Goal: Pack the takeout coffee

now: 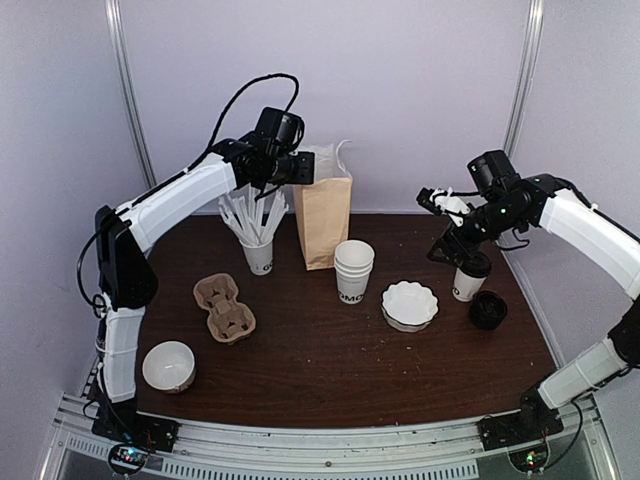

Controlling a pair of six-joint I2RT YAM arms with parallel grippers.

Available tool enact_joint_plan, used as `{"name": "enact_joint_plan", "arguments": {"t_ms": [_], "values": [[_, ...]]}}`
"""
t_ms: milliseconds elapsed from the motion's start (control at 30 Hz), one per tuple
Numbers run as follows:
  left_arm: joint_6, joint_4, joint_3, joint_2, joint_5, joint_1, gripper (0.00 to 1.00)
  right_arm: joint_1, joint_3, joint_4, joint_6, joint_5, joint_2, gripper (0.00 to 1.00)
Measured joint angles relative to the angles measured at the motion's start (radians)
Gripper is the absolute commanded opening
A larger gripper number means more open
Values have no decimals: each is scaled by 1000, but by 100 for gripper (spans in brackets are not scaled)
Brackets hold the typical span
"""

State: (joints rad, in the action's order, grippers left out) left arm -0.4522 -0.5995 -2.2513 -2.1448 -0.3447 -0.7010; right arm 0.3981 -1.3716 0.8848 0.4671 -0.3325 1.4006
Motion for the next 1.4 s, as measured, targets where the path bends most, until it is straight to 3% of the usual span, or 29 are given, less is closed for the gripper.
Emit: {"name": "enact_joint_plan", "arguments": {"t_ms": [233, 367, 700, 1033, 1367, 1400], "values": [[1, -61, -58, -54, -21, 0, 51, 0, 24, -18, 0, 0, -45, 75], [9, -67, -101, -80, -26, 0, 39, 0, 25, -26, 0, 0, -61, 75], [43, -56, -173, -138, -30, 6, 28, 0, 62, -37, 1, 5, -79, 75], [74, -6, -199, -158, -16, 23, 0, 0, 63, -38, 2, 19, -88, 75], [131, 201, -152, -141, 30, 24, 0, 0, 63, -37, 5, 41, -88, 75], [134, 208, -148, -137, 31, 24, 9, 0, 63, -37, 6, 43, -88, 75]]}}
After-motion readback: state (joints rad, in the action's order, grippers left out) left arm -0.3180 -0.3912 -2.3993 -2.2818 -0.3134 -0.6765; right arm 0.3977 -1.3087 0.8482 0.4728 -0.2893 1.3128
